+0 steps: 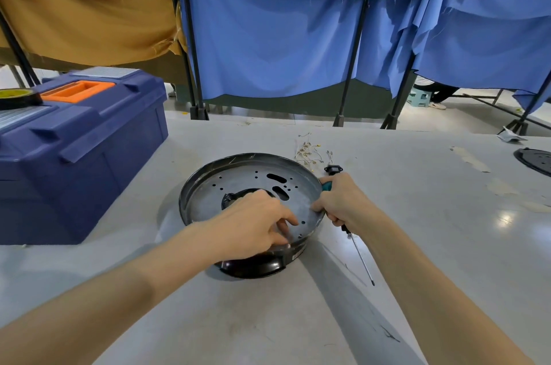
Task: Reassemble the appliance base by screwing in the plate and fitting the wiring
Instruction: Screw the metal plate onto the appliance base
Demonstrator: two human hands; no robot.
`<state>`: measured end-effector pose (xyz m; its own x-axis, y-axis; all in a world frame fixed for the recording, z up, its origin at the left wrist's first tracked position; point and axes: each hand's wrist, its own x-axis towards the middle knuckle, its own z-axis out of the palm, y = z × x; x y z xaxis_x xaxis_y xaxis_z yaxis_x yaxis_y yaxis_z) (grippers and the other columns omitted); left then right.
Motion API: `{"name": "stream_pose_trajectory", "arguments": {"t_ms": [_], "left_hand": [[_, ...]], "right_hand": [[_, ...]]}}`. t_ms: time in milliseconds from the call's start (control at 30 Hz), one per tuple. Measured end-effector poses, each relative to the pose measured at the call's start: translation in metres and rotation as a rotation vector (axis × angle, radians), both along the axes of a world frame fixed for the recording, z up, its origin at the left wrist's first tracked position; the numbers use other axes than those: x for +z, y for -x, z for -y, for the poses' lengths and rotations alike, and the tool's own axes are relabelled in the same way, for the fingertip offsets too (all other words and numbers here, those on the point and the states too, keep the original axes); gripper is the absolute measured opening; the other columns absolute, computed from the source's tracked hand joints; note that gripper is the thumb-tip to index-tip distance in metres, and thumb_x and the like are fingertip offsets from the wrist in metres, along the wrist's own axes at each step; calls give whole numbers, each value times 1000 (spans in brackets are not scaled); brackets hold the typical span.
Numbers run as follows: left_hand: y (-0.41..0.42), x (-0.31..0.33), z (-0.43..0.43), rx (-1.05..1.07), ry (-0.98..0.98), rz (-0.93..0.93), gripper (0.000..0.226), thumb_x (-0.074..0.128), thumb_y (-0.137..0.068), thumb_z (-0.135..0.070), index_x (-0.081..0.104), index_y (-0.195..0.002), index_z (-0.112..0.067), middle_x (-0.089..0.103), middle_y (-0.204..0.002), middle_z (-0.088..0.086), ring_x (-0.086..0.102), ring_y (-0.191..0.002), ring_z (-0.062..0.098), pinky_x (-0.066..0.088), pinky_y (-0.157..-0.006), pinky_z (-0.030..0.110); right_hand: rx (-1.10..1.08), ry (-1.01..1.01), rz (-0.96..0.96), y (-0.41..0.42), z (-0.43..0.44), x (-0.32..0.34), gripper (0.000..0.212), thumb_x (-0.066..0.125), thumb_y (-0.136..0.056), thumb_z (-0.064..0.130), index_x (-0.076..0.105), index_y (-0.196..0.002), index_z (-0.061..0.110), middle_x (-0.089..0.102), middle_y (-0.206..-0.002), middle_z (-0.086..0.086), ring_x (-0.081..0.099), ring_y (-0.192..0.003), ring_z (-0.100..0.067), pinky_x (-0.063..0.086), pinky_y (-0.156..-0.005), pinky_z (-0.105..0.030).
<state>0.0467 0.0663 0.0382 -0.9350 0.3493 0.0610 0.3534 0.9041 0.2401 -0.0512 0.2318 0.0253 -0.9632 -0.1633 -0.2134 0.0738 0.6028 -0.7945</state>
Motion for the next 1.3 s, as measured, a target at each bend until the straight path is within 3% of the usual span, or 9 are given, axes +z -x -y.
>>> {"name": "stream_pose_trajectory", "arguments": {"t_ms": [267,433,600,733,800,867,967,1133,1300], "left_hand": [[16,-6,-9,-110,-44,31,45,84,-64,-46,69,-104,-34,44,-101,-15,29,-90,4,29,-76,17],[12,-8,-18,-125,-97,50,57,84,-58,-56,57,-100,-29,43,-106,-12,34,-96,7,32,-80,12],[3,-14,-22,-29,-88,26,72,77,-56,-71,41,-98,-26,38,-99,-13,32,-94,11,40,-78,26],[3,-20,-30,43,-61,2,74,72,-58,-76,41,-100,-22,37,-101,-10,30,-95,14,30,-72,25],[5,-21,-32,65,-59,10,74,70,-61,-75,42,-103,-21,37,-105,-7,29,-97,15,30,-72,26],[6,-21,-34,88,-58,20,75,70,-62,-75,44,-107,-21,37,-111,-5,28,-98,16,30,-72,28],[9,-22,-35,99,-88,38,76,70,-64,-73,46,-116,-22,34,-115,-5,29,-102,16,33,-74,28],[10,-24,-35,93,-163,39,72,71,-63,-72,48,-114,-26,26,-110,-8,29,-101,14,37,-77,25],[10,-28,-33,84,-154,18,73,68,-64,-75,49,-113,-24,28,-112,-7,29,-103,17,41,-85,29]], "right_hand": [[178,0,27,0,-7,4,25,60,-77,-8,65,-98,6,32,-46,-2,20,-34,-15,17,-43,-20],[403,1,48,1,-6,11,64,52,-75,-15,72,-67,45,36,-38,4,22,-32,-12,19,-37,-16],[583,-43,67,4,2,17,65,56,-76,-14,68,-110,40,51,-63,-12,28,-38,-15,25,-37,-20],[661,-60,70,11,8,19,69,56,-74,-17,68,-114,38,55,-70,-20,32,-44,-21,30,-37,-24],[656,-48,24,14,6,16,62,61,-74,-14,68,-120,27,62,-85,-32,42,-58,-33,46,-47,-40],[602,-39,-55,15,2,12,49,68,-76,-6,68,-117,19,70,-91,-22,50,-73,-38,51,-67,-56],[490,-116,-204,16,-4,7,39,77,-76,9,68,-114,17,74,-81,4,63,-76,-23,55,-72,-43],[375,-101,-398,11,-7,1,31,80,-79,23,67,-108,23,70,-85,11,63,-87,0,45,-78,-8],[211,28,-557,-2,-5,5,18,74,-85,34,68,-84,16,69,-67,3,61,-61,-5,49,-63,-24]]}}
